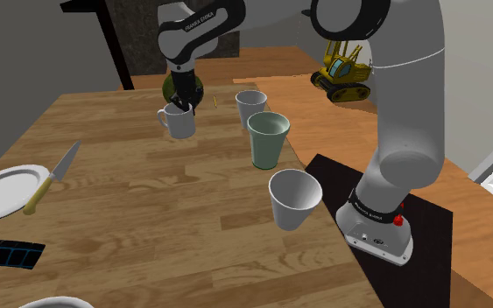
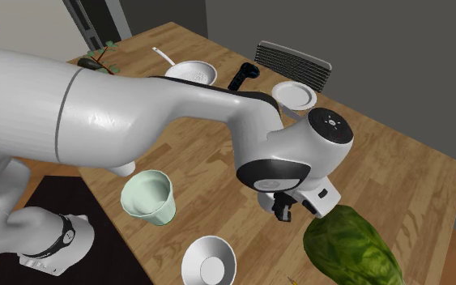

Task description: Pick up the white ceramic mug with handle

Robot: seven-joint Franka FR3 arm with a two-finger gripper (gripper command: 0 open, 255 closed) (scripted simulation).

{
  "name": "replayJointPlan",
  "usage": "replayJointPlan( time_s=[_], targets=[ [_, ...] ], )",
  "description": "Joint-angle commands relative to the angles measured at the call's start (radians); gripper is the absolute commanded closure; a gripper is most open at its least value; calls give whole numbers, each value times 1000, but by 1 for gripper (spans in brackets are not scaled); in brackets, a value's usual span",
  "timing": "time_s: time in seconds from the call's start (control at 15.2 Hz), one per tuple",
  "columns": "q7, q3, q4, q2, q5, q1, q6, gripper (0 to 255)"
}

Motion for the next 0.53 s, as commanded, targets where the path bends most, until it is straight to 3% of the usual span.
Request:
replayJointPlan(
  time_s=[0.0,0.46],
  targets=[
    [0,0,-1,0,0,0,0,255],
    [-1,1,52,-29,2,0,-81,255]
  ],
)
